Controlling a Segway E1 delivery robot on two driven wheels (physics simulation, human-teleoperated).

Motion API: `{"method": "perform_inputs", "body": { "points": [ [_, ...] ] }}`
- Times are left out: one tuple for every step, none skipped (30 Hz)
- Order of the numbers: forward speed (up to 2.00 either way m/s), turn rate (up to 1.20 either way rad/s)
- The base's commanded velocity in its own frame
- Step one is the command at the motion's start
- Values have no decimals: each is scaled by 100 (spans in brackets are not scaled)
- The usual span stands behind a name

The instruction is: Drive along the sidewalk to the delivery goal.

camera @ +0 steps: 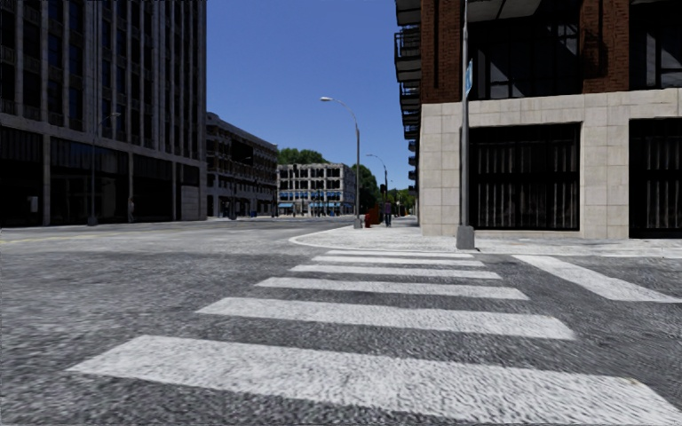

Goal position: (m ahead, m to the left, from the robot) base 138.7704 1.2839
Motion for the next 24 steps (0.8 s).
{"method": "perform_inputs", "body": {
  "points": [
    [200, 0],
    [200, 0],
    [200, 0],
    [200, 0],
    [200, 0],
    [200, 0],
    [200, 0],
    [200, 0],
    [200, 0],
    [200, 0],
    [200, 0],
    [200, 0],
    [200, 0],
    [200, 0],
    [200, 0],
    [200, 0],
    [200, 0],
    [200, 0],
    [200, 0],
    [200, 0],
    [200, 0],
    [200, 0],
    [200, 0],
    [200, 0]
  ]
}}
